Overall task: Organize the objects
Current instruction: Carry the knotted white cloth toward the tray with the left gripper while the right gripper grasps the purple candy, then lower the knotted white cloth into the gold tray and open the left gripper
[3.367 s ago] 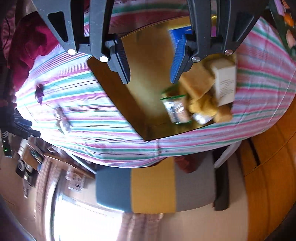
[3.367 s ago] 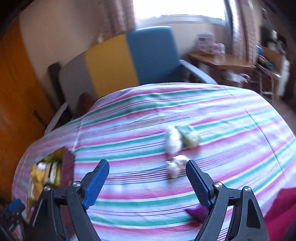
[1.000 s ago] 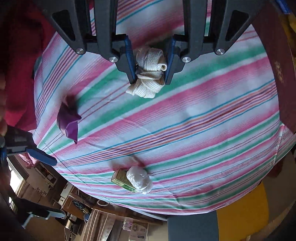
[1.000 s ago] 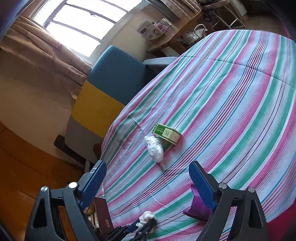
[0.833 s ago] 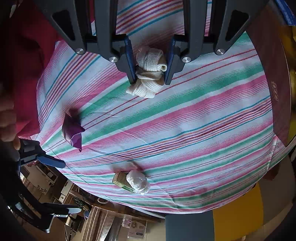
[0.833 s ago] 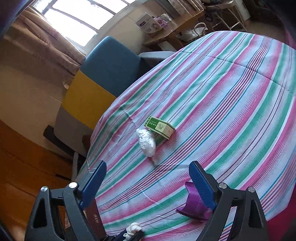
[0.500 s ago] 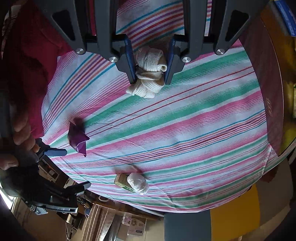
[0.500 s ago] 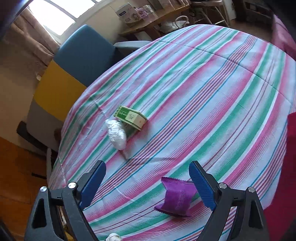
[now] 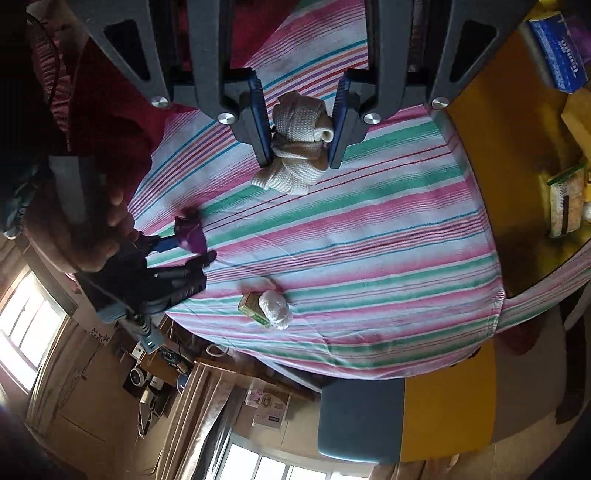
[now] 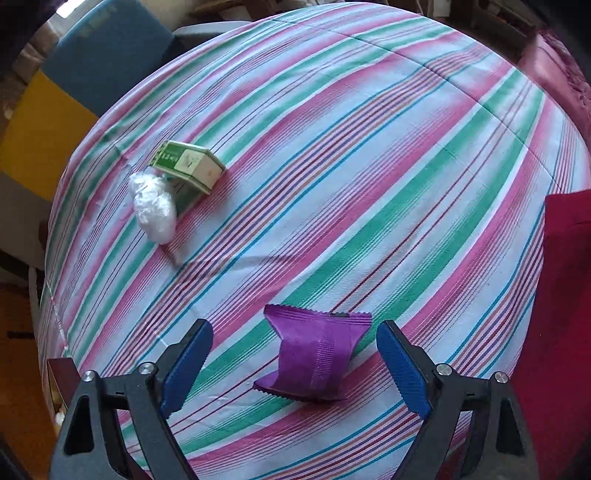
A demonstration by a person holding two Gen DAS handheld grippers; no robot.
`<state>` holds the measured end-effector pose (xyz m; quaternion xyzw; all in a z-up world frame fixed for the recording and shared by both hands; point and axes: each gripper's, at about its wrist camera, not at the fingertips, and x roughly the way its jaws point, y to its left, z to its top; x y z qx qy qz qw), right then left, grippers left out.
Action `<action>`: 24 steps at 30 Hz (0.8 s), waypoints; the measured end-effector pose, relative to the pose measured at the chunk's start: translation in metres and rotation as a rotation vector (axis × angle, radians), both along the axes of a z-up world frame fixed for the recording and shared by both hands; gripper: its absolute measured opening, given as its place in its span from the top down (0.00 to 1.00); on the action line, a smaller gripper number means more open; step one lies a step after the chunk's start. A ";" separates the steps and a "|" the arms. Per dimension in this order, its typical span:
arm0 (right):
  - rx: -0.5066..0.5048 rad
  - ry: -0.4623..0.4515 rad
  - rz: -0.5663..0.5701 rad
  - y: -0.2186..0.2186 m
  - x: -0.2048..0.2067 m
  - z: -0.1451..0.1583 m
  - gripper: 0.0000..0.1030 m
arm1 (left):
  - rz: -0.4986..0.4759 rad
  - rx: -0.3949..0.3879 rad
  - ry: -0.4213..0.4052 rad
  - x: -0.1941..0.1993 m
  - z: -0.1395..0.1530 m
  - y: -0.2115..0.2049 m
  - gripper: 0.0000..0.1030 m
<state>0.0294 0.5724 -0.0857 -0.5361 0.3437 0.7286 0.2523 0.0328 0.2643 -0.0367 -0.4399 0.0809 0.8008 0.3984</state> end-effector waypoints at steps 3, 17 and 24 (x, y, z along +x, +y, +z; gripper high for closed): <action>0.096 -0.062 0.114 -0.020 -0.013 0.000 0.52 | 0.035 0.033 0.028 0.000 0.015 -0.026 0.71; 0.229 -0.119 0.344 -0.073 -0.035 -0.020 0.48 | 0.537 0.085 -0.007 -0.047 0.026 -0.227 0.72; 0.262 -0.108 0.409 -0.086 -0.035 -0.019 0.67 | 0.608 0.079 -0.066 -0.047 0.007 -0.263 0.72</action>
